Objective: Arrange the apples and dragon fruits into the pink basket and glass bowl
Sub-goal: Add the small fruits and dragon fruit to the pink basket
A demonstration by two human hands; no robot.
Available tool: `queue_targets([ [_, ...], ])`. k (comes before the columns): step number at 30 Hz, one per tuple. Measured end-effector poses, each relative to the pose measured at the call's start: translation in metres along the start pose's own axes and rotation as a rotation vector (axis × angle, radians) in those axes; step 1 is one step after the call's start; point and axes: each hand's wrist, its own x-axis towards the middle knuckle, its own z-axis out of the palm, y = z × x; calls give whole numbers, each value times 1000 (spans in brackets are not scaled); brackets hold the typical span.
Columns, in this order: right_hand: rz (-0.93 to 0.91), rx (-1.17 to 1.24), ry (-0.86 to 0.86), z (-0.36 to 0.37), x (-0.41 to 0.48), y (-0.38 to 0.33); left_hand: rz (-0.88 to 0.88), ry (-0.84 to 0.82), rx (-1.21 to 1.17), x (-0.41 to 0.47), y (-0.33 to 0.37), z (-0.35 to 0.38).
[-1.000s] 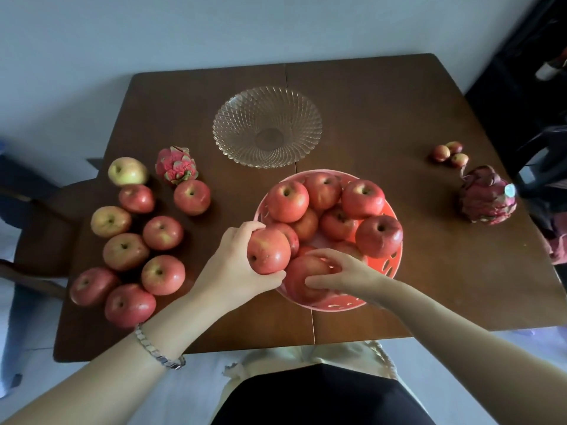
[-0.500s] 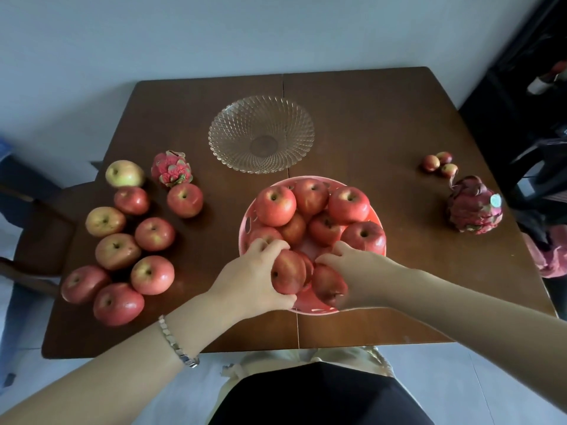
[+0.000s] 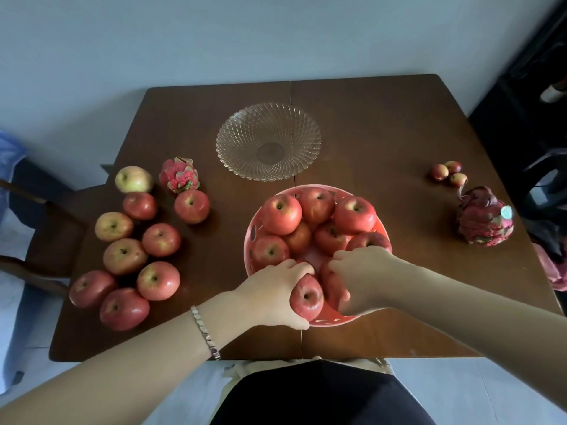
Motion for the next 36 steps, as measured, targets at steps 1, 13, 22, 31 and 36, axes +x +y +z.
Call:
queue_targets([
  [1,-20,13,26,1,0,1,-9,-8,-34,-1,-1,0],
  [13,-135,98,-25,11,19,9,-126,38,-623,-3,-17,-2],
  [22,-146,292,20,3,10,15,-188,-84,-59,13,7,-41],
  [31,699,700,628,14,-17,145,-65,511,-159,81,53,-62],
  [36,1281,734,285,63,-14,228,-229,428,291,109,50,-54],
])
